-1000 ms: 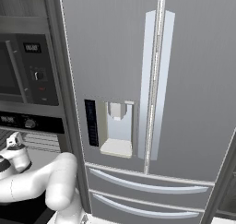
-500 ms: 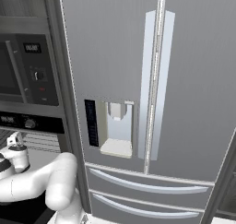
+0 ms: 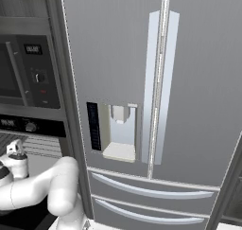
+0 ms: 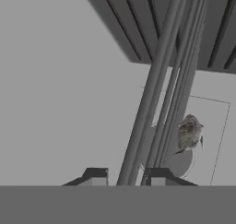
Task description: Take the fish from the oven and place it on the plate on the counter.
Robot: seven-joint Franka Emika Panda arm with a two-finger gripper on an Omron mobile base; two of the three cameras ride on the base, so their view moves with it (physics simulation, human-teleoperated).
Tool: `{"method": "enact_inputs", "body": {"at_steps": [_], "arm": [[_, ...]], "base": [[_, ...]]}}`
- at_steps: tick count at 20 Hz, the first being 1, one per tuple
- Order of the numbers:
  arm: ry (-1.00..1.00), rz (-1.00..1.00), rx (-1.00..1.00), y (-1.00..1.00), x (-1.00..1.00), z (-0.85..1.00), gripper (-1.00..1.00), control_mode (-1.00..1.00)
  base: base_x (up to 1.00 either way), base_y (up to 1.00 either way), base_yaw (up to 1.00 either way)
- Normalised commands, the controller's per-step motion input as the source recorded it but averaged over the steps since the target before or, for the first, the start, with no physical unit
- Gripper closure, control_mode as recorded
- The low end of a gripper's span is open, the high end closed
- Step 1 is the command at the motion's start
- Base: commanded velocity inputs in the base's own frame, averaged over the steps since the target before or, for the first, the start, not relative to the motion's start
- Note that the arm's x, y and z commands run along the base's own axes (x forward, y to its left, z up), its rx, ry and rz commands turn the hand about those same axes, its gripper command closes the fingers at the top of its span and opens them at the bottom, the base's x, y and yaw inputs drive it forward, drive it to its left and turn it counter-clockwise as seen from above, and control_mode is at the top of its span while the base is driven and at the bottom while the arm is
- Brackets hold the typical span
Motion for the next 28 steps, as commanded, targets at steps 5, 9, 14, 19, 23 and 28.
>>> {"method": "enact_inputs", "body": {"at_steps": [5, 9, 14, 19, 23, 28], "arm": [[0.07, 0.00, 0.00, 0.00, -0.44, -0.51, 1.00, -1.00], [0.11, 0.00, 0.00, 0.00, -0.57, -0.56, 1.00, -1.00], [0.10, 0.00, 0.00, 0.00, -0.76, -0.57, 1.00, -1.00], [0.11, 0.00, 0.00, 0.00, -0.75, -0.54, 1.00, -1.00], [0.06, 0.00, 0.00, 0.00, -0.87, -0.58, 1.00, -1.00], [0.06, 0.00, 0.00, 0.00, -0.93, -0.58, 1.00, -1.00]], "base": [[0.00, 0.00, 0.00], [0.00, 0.00, 0.00], [0.00, 0.00, 0.00], [0.00, 0.00, 0.00], [0.00, 0.00, 0.00], [0.00, 0.00, 0.00]]}}
